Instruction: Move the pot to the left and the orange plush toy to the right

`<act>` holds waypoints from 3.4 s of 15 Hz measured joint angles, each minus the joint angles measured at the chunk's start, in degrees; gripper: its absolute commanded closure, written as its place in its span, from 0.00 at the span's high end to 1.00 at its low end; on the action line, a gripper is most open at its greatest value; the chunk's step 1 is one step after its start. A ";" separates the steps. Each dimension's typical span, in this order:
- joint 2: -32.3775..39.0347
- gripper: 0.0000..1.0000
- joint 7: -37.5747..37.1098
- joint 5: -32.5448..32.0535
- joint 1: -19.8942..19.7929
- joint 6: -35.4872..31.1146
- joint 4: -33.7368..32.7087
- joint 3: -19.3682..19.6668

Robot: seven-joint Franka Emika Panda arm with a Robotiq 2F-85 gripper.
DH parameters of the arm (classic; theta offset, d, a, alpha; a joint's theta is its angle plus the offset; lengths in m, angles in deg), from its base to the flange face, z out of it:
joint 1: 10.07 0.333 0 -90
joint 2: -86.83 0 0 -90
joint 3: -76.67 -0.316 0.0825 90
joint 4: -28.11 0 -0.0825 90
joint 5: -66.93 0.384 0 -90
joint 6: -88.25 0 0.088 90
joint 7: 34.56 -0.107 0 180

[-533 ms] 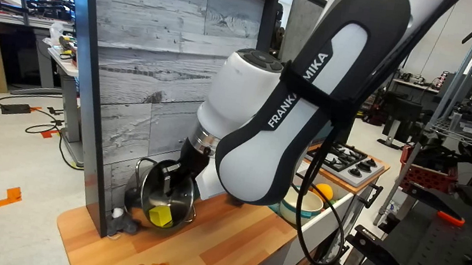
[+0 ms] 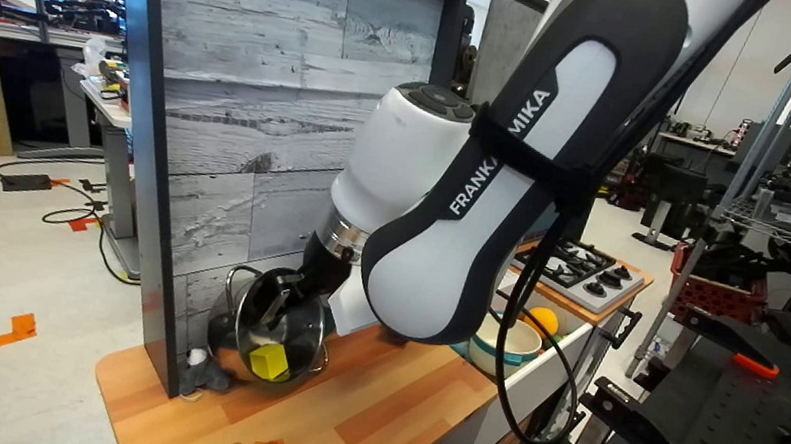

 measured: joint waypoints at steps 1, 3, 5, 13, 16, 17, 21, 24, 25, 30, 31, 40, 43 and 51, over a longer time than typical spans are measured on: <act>0.00 1.00 0.00 0.00 0.00 0.00 0.00 0.00; 0.00 1.00 0.00 0.00 0.00 0.00 0.00 0.00; 0.00 1.00 0.00 0.00 0.00 0.00 0.00 0.00; -11.47 1.00 2.63 4.55 4.87 12.07 20.95 9.18; -18.71 1.00 6.72 2.15 3.18 18.88 29.89 9.08; -20.87 1.00 7.60 0.81 2.51 22.02 31.76 8.96; -26.86 1.00 9.94 -3.80 -0.57 38.76 33.01 6.90; -27.99 1.00 13.70 -3.77 -1.48 51.67 30.66 5.66; -27.98 1.00 15.00 -3.76 -1.48 55.85 29.62 5.42; -27.70 1.00 17.18 -11.55 -7.82 62.96 24.63 -2.45; -27.52 1.00 18.44 -12.84 -8.76 62.94 23.39 -3.93; -20.60 1.00 34.39 -16.38 -9.71 74.22 6.29 -15.56; -17.51 1.00 38.20 -20.17 -7.78 80.77 0.66 -16.84; -7.40 1.00 45.80 -32.02 -1.67 90.26 -11.74 -17.31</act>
